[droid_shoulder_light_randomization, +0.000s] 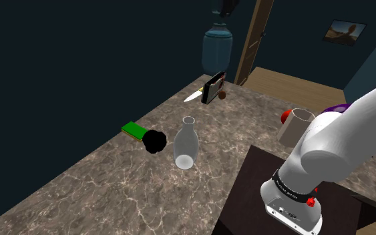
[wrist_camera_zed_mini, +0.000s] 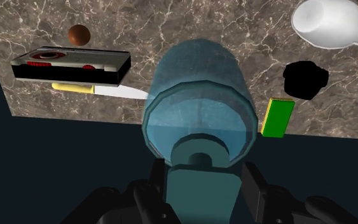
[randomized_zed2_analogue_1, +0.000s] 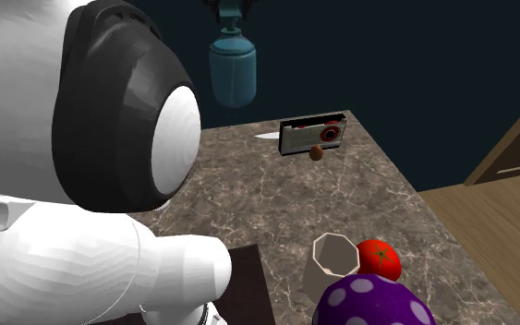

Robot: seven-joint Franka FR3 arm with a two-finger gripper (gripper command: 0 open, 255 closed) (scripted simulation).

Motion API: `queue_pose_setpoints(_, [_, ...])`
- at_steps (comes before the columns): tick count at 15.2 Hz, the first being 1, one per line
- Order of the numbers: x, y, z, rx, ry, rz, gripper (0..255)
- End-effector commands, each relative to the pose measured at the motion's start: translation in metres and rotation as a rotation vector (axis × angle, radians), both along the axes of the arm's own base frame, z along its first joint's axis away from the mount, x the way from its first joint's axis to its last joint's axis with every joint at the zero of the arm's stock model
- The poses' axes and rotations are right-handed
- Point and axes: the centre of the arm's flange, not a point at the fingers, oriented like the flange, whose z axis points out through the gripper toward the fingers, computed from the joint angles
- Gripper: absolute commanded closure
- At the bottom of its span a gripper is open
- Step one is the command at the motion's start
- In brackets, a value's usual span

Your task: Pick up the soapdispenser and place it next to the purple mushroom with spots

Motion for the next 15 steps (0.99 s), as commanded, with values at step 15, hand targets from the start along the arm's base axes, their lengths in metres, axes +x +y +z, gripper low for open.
queue_pose_setpoints(15, [-0.076, -0.022, 0.05, 0.0, -0.001, 0.0, 255])
